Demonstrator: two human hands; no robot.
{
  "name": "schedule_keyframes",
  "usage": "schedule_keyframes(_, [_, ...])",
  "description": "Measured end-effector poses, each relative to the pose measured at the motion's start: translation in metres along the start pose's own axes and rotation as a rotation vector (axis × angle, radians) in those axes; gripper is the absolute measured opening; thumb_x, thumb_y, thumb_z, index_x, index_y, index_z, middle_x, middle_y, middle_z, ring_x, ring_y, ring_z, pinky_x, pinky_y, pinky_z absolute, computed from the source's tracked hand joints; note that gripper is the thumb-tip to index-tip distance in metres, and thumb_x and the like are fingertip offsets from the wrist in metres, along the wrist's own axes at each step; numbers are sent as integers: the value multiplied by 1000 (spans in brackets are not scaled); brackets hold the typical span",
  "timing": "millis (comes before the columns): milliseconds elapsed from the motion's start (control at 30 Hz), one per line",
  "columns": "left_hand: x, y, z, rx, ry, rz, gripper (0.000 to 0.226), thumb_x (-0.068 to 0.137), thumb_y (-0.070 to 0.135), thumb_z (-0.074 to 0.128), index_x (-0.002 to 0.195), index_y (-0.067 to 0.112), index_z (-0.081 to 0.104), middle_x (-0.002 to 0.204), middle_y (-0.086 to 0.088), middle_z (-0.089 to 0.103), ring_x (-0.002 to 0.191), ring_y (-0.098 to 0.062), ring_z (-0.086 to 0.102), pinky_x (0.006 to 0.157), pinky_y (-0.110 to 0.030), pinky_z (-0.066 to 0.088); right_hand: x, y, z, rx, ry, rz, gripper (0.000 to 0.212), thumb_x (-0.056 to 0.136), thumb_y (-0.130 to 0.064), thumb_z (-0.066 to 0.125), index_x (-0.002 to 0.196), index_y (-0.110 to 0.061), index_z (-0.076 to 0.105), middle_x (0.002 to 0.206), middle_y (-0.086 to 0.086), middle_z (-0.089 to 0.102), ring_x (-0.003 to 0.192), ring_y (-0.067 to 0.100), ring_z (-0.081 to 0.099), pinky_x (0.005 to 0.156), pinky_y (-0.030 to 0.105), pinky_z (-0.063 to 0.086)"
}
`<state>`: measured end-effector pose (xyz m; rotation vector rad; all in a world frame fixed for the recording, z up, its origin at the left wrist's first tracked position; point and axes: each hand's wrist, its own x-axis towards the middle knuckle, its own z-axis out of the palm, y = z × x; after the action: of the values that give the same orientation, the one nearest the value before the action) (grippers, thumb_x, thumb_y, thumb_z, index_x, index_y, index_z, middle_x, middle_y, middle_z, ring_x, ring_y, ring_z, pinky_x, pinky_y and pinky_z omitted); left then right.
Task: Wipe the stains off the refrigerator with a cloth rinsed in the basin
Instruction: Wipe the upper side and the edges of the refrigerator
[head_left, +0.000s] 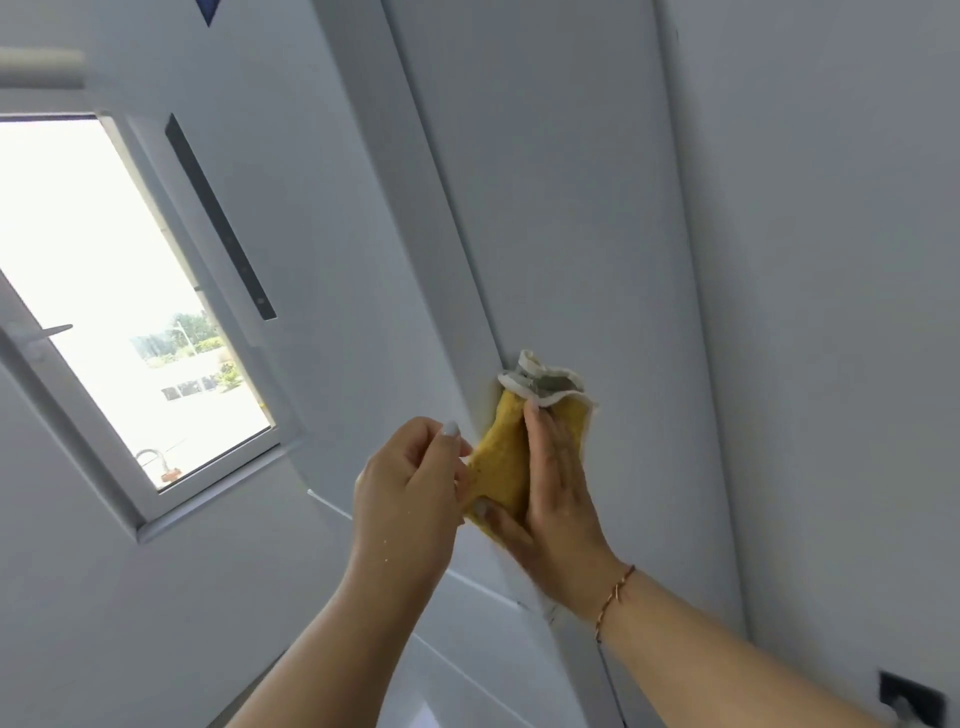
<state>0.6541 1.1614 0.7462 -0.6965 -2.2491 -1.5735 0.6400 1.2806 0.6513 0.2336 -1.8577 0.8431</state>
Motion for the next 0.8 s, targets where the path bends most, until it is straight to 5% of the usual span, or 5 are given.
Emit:
schedule_keyframes(167, [-13,-12,2,-35,20,38,33,86,36,42,70,22,67,80,-5,66,75,-15,60,59,-29,51,28,-3,-7,-93,-17,-65,74,92,-60,30,149,-19,6,157,-4,4,147,13,0,120,43,8])
schedule_keyframes(367, [-22,-39,9,84,14,25,35,96,27,46,67,24,67,81,-1,63,80,-22,61,67,-42,56,-10,8,15,-174,-11,17,72,95,-59,22,149,-27,-13,158,-7,-8,147,13,-6,120,38,4])
schedule_keyframes(500, [-37,-63,18,193,-69,-103,34,86,39,46,63,26,67,78,7,62,75,-18,62,73,-48,54,-58,23,27,-210,-65,95,74,97,-56,25,147,-28,-22,156,-12,-23,146,12,-11,119,33,-2])
schedule_keyframes(633, [-53,-81,29,363,-227,-262,39,91,36,45,64,22,69,79,3,67,71,-20,64,72,-46,56,-111,39,37,-286,-96,179,73,99,-53,23,150,-17,-14,159,-2,-15,147,19,-2,118,38,6])
schedule_keyframes(800, [-68,-103,42,320,-424,-537,37,91,23,44,69,12,72,67,-1,67,49,-15,60,58,-32,56,-170,56,41,-261,-195,320,71,98,-58,18,151,-21,-13,159,-3,-13,144,24,13,115,38,10])
